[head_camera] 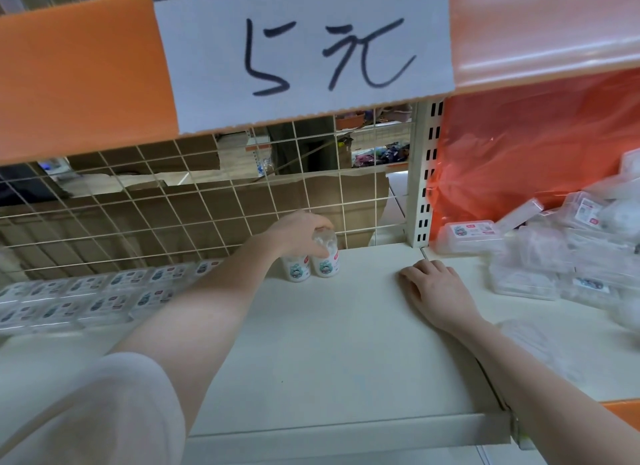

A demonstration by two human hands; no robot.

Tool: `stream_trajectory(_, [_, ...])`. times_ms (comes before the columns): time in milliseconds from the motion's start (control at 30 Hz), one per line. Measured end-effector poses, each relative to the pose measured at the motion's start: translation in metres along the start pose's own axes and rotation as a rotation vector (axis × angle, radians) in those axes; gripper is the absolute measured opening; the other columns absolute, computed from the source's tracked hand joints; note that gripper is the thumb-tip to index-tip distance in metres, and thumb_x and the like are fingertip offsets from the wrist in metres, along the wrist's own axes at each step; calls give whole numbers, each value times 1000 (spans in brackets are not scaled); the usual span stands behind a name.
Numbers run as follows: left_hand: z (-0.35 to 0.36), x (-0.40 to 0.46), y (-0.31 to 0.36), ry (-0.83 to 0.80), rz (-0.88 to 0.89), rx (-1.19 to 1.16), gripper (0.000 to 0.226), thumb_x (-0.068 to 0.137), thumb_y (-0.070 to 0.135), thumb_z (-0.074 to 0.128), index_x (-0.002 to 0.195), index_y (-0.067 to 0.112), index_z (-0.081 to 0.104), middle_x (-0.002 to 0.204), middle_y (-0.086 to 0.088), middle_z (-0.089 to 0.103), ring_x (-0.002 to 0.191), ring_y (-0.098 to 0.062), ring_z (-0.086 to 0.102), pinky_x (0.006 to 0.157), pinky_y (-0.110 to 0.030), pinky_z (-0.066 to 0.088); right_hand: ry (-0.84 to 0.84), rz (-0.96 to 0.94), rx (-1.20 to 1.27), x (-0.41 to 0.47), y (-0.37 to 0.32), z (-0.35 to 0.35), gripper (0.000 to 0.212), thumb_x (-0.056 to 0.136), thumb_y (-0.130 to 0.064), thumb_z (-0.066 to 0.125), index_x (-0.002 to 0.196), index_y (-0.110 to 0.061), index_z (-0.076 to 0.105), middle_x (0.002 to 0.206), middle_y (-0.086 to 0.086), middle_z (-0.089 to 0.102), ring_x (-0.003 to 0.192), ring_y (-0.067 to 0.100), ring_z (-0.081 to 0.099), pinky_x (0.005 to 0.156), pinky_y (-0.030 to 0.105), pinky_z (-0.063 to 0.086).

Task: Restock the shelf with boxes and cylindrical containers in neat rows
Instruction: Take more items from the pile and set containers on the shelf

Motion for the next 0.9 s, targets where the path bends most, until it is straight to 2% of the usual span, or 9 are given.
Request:
stream_trajectory(200, [3,1,-4,0,-12,-13,54,78,37,63,130,36,48,131,3,51,120,-19,46,92,-38,44,-3,-6,4,0,-1,-1,25,91,-21,51,112,-16,63,102,7,61,95,31,54,81,37,40])
stream_trajectory(400, [3,1,-5,-12,-16,0,53,79,39,62,131,37,47,133,3,51,118,-20,48,93,-40,45,30,-1,12,-1,0,-1,20,88,-18,57,105,-14,67,94,8,63,87,33,57,76,39,43])
stream_trajectory(533, [2,0,-7,-24,-9,7,53,80,39,62,131,36,48,132,4,51,117,-19,48,90,-37,45,29,1,13,-1,-1,0,19,85,-16,60,103,-14,68,91,7,63,83,33,58,73,39,44])
stream_trajectory(767, [-1,-3,-5,0,-9,-5,53,85,44,59,135,33,46,141,4,45,126,-18,42,99,-38,40,-33,2,2,-1,-3,-3,30,93,-20,46,119,-17,60,110,6,59,101,30,52,85,36,38])
stream_trajectory(900, [-5,-12,5,83,15,25,49,90,44,54,135,27,47,142,2,45,131,-19,36,103,-41,35,-73,1,5,-2,-3,-5,35,96,-21,38,128,-21,52,122,2,53,113,24,46,91,31,34])
Point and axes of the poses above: each hand's wrist, its own x-axis towards the middle knuckle, its own z-axis out of the palm, y = z × x, the point moved 3 cm from there along x, towards the middle knuckle
